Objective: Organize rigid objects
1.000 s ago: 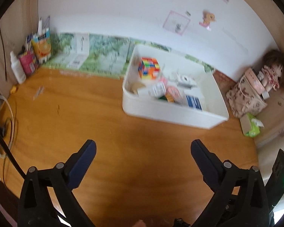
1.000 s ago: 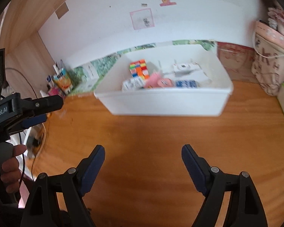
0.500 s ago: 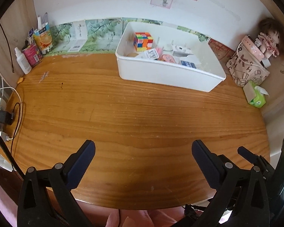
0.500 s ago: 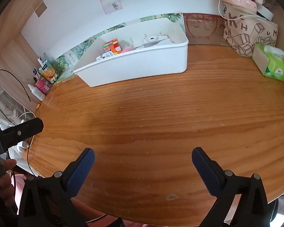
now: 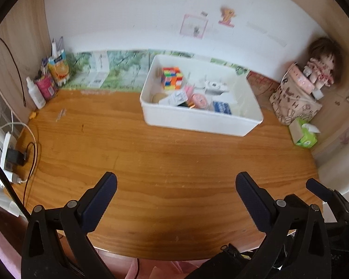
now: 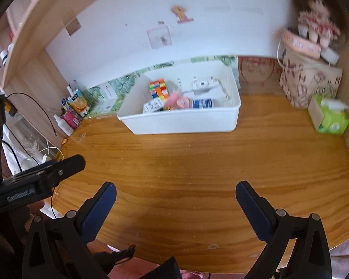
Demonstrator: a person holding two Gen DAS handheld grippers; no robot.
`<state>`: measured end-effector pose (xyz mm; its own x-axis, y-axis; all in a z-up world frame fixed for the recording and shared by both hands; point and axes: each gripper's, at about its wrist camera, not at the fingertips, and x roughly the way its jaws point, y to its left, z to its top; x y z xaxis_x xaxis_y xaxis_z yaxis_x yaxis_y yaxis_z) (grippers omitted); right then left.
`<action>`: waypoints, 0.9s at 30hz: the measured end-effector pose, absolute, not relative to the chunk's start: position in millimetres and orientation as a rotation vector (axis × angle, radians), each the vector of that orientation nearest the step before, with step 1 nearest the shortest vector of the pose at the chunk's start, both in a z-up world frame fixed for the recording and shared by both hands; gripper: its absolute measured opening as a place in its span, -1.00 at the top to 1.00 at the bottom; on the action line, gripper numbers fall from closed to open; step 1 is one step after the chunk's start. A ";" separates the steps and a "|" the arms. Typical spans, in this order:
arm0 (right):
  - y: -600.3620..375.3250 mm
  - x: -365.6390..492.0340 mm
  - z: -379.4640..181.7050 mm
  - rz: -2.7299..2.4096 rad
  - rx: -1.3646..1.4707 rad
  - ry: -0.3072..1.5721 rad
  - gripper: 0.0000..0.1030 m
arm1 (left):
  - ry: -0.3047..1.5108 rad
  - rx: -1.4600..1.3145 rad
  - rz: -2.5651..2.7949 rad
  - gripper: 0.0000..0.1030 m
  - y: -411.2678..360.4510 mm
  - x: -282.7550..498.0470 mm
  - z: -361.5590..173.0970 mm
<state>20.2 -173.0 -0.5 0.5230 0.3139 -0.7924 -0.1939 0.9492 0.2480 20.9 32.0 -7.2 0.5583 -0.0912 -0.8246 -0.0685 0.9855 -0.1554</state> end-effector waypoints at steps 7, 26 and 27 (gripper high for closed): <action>-178.8 17.1 31.3 0.291 0.115 0.900 -0.99 | 0.886 -0.160 -0.023 -0.98 21.6 17.3 10.1; -178.2 82.5 22.5 0.285 0.112 0.866 -0.99 | 0.780 -0.158 0.002 -0.98 31.0 67.6 10.9; -177.1 82.5 20.9 0.287 0.112 0.873 -0.99 | 0.787 -0.155 -0.004 -0.98 28.8 68.2 9.7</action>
<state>82.5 -177.1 20.9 0.6068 0.2931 -0.7389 -0.2022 0.9559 0.2132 68.2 28.8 9.7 0.7065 -0.0613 -0.7051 -0.0544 0.9886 -0.1405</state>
